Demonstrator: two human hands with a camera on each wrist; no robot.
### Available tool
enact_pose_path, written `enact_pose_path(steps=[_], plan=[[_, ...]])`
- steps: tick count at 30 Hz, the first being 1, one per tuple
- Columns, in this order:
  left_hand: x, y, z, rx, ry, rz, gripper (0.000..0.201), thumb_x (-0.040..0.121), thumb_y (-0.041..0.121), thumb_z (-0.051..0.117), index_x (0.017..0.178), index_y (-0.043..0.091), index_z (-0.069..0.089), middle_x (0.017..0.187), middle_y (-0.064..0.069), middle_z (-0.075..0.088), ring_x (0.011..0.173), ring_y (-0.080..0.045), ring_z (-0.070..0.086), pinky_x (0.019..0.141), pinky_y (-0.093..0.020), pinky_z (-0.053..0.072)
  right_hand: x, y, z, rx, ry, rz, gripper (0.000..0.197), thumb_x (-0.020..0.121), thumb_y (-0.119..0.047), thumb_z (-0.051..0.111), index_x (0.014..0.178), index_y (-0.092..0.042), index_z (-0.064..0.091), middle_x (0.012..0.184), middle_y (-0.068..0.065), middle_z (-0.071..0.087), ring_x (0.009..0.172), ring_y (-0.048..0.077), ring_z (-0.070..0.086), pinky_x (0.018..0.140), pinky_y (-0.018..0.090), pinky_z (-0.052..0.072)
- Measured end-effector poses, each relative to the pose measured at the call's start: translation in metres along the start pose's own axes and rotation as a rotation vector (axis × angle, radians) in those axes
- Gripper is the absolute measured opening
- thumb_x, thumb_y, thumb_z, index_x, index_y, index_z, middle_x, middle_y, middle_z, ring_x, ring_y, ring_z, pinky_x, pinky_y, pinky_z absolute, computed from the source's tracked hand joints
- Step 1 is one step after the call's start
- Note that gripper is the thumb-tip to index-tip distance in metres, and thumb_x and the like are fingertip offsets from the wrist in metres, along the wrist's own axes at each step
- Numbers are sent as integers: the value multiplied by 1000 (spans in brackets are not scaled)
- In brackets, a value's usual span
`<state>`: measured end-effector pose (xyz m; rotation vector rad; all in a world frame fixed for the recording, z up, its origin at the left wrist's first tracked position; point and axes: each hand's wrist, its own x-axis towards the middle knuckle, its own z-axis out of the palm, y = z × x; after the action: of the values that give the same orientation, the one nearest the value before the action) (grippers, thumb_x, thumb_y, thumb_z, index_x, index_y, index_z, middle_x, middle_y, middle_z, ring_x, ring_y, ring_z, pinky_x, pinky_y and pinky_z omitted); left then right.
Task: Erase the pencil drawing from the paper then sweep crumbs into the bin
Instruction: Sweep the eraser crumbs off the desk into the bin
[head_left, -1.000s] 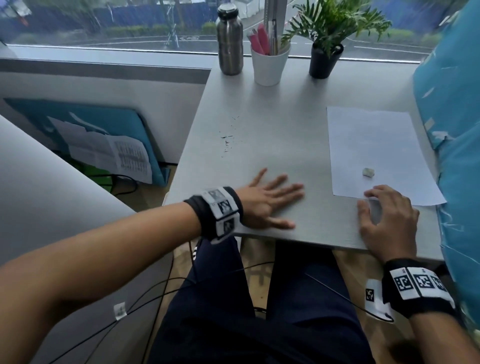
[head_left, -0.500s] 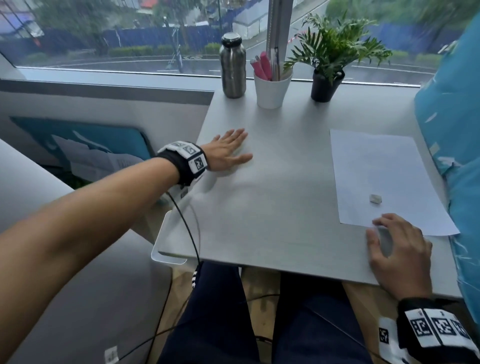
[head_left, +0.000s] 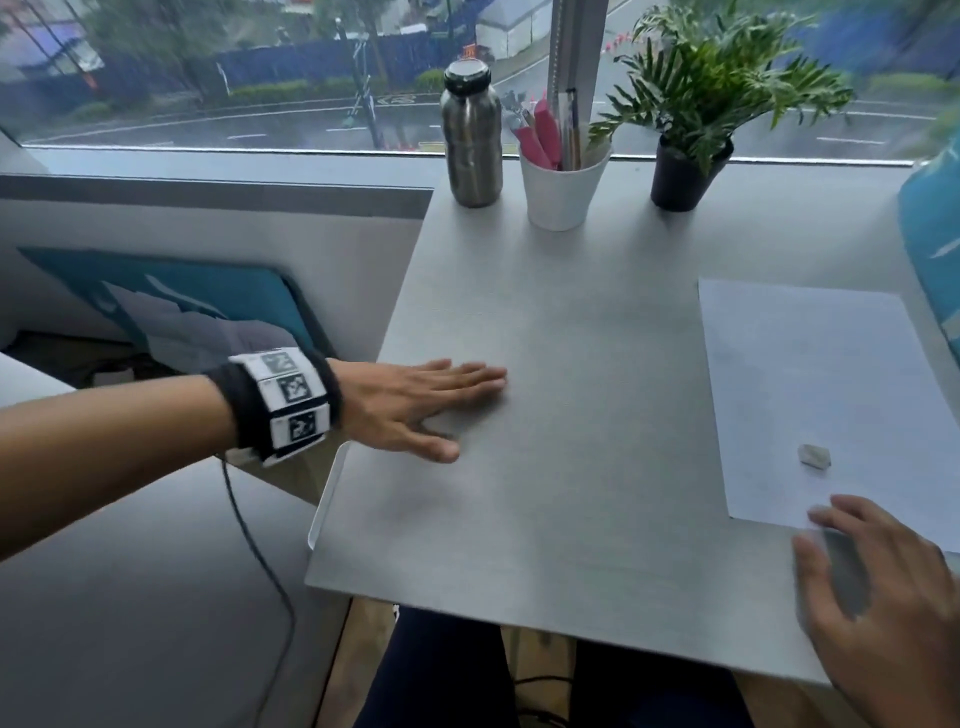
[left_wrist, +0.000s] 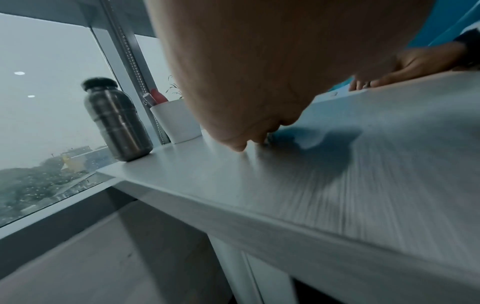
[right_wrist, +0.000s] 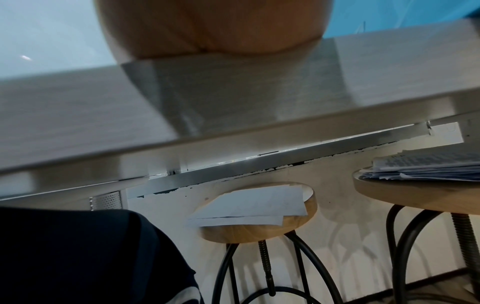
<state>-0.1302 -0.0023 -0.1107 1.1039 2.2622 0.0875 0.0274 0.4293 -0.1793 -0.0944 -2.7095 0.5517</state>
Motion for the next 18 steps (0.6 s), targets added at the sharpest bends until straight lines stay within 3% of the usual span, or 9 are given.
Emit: enact_pose_path(steps=[3,6,10,13,18], plan=[[4,-6,-27,-136,64,-58,80,96,61,33,153,33,-16,159,16,-22,144,2,-21,114,-23,-18,1,1,1,20,30,-12,35,84,-33,54,108,-10,67,123,9,62,110,36,57,94,53,43],[43,-28,-61,-60,147,-118,81,93,68,24,154,32,-16,160,11,-21,146,-4,-18,119,-36,-11,2,1,1,8,27,-23,37,85,-35,53,108,-10,67,122,9,63,108,36,59,95,50,42],[85,-50,-72,102,64,-198,92,88,76,17,155,21,-15,161,2,-21,147,-11,-19,122,-45,-1,3,-2,2,9,52,-11,35,85,-34,54,107,-10,68,121,8,64,106,35,60,93,48,43],[74,-40,-50,226,22,-114,104,84,82,24,153,18,-20,159,-1,-28,146,-14,-24,122,-42,-6,3,-1,2,16,56,-12,35,85,-34,55,107,-10,68,122,9,64,106,36,60,94,48,44],[21,-5,-25,127,-94,69,95,88,73,29,153,23,-20,159,5,-27,146,-8,-23,121,-41,-8,1,2,4,69,35,5,38,86,-36,53,109,-9,66,124,9,61,110,36,57,96,52,43]])
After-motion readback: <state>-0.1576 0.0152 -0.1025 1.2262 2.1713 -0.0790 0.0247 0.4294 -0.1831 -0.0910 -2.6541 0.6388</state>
